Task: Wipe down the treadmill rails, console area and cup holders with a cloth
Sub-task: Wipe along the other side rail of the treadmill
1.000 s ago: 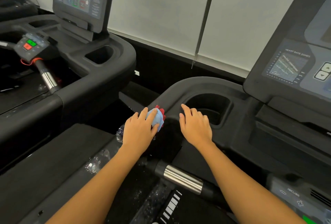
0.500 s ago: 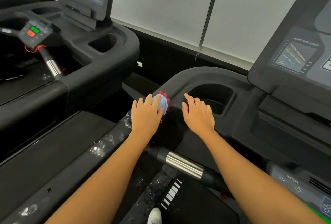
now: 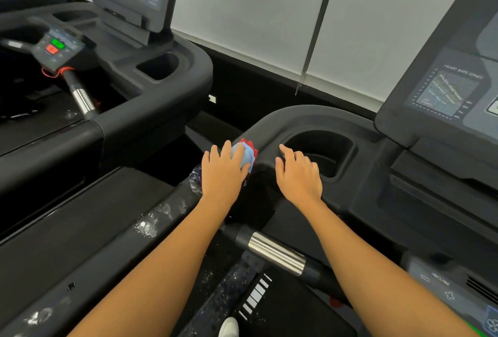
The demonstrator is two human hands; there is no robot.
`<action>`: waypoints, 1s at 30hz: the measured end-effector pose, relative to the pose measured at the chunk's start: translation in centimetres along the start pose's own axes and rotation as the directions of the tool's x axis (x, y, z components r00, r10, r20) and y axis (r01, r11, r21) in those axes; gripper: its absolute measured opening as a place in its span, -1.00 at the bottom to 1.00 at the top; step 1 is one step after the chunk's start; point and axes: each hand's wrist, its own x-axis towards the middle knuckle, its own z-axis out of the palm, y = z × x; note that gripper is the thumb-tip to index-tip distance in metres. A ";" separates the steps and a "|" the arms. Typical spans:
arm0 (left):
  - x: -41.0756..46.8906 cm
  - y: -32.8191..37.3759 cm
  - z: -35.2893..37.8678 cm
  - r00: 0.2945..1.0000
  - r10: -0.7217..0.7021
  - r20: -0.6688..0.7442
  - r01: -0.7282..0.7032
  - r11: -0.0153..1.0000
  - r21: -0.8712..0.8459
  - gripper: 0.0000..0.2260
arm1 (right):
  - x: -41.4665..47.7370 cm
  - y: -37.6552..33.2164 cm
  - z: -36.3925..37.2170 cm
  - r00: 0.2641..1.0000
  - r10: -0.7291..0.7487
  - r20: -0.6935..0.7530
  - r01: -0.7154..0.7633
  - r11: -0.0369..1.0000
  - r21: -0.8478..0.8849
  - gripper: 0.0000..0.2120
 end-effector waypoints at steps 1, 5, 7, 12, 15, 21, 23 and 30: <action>-0.4 -0.2 0.0 1.000 0.024 -0.002 -0.024 1.000 0.016 -0.60 | 0.1 0.0 -0.3 1.000 0.005 0.008 -0.005 0.999 0.034 -0.59; -1.5 -0.7 -0.2 0.998 0.060 0.000 -0.060 0.998 0.017 -0.52 | 0.4 0.3 -2.0 0.986 0.103 0.132 -0.144 0.925 0.351 -0.59; -1.4 -0.5 -0.3 0.997 0.062 -0.042 -0.065 0.996 -0.061 -0.57 | 0.4 0.2 -2.9 0.969 0.141 0.202 -0.222 0.853 0.471 -0.56; -0.6 3.2 -0.8 0.979 0.149 -0.139 -0.174 0.966 -0.191 -0.64 | 0.7 0.4 -3.9 0.936 0.194 0.294 -0.341 0.708 0.618 -0.48; 0.3 6.4 0.0 0.966 0.240 -0.095 -0.256 0.944 -0.209 -0.61 | 0.7 0.7 -3.8 0.929 0.181 0.321 -0.356 0.672 0.650 -0.46; 1.3 7.2 1.2 0.957 0.290 0.020 -0.283 0.946 -0.160 -0.64 | 0.6 0.6 -3.8 0.931 0.199 0.305 -0.354 0.695 0.627 -0.48; 1.1 6.6 1.2 0.946 0.324 0.026 -0.321 0.944 -0.080 -0.61 | 0.6 0.5 -3.9 0.930 0.207 0.304 -0.359 0.698 0.620 -0.48; 3.3 5.4 0.1 0.977 0.171 0.126 -0.182 0.980 0.078 -0.62 | 0.1 0.3 -4.5 0.937 0.194 0.291 -0.335 0.741 0.582 -0.48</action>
